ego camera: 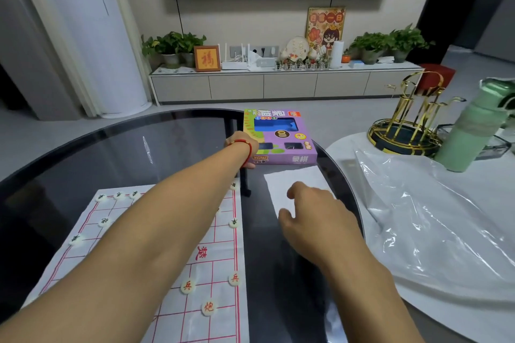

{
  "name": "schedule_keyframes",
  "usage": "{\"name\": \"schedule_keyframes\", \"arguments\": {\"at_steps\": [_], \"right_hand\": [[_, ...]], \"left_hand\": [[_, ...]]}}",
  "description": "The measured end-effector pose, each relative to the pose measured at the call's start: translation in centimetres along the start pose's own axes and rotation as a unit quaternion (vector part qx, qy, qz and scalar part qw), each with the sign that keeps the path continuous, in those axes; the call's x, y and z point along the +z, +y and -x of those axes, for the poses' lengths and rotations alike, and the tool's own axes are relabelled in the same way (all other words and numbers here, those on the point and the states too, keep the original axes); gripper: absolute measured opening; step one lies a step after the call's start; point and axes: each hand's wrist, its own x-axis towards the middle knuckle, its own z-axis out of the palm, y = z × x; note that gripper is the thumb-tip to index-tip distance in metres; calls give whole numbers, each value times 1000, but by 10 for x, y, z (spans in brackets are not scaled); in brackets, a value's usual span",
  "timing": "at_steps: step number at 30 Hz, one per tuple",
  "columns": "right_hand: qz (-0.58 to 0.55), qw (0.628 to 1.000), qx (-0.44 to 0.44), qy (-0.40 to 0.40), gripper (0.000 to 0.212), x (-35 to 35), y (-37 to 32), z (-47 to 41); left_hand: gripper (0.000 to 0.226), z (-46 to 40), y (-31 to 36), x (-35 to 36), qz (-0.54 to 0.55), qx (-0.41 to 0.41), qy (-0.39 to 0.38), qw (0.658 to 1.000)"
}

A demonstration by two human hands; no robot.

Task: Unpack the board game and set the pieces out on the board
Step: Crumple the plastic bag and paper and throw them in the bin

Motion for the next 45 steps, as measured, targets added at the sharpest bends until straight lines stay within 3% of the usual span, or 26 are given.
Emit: {"name": "schedule_keyframes", "arguments": {"at_steps": [4, 7, 10, 13, 17, 20, 22, 27, 30, 33, 35, 39, 42, 45], "right_hand": [[50, 996, -49, -61, 43, 30, 20, -10], [67, 992, -55, -93, 39, 48, 35, -15], [71, 992, -61, -81, 32, 49, 39, -11], [28, 997, -63, -40, 37, 36, 46, -4], [16, 996, 61, 66, 36, 18, 99, 3], [70, 981, 178, -40, 63, 19, 150, 21], [59, 978, 183, -77, 69, 29, 171, 33], [46, 988, 135, 57, 28, 43, 195, 49], [-5, 967, 145, 208, 22, 27, 206, 63], [-8, 941, 85, 327, 21, -19, 213, 75], [18, 937, 5, 350, 23, -61, 209, 84], [89, 907, -154, 381, 27, -144, 174, 109], [100, 883, -213, 405, 26, -196, 138, 134], [98, 863, -254, 426, 27, -244, 107, 159]], "left_hand": [[24, 5, -11, -10, -77, 67, 47, 994], [23, 39, -23, -15, -170, 195, 83, 962], [32, 95, -42, -8, -252, 340, 36, 905], [34, 143, -62, 2, -258, 398, -17, 880], [35, 187, -72, 11, -257, 435, -31, 862], [36, 210, -72, 12, -257, 461, -47, 848], [37, 223, -69, 13, -261, 474, -58, 839], [35, 246, -58, 19, -230, 476, -78, 845], [32, 259, -49, 19, -211, 476, -94, 848], [29, 267, -31, 15, -193, 484, -95, 848], [33, 275, -15, 10, -163, 488, -92, 853], [66, 301, 22, -12, -103, 494, -95, 858], [83, 312, 51, -45, -72, 539, -70, 836], [80, 307, 76, -88, -41, 556, -93, 825]]}}
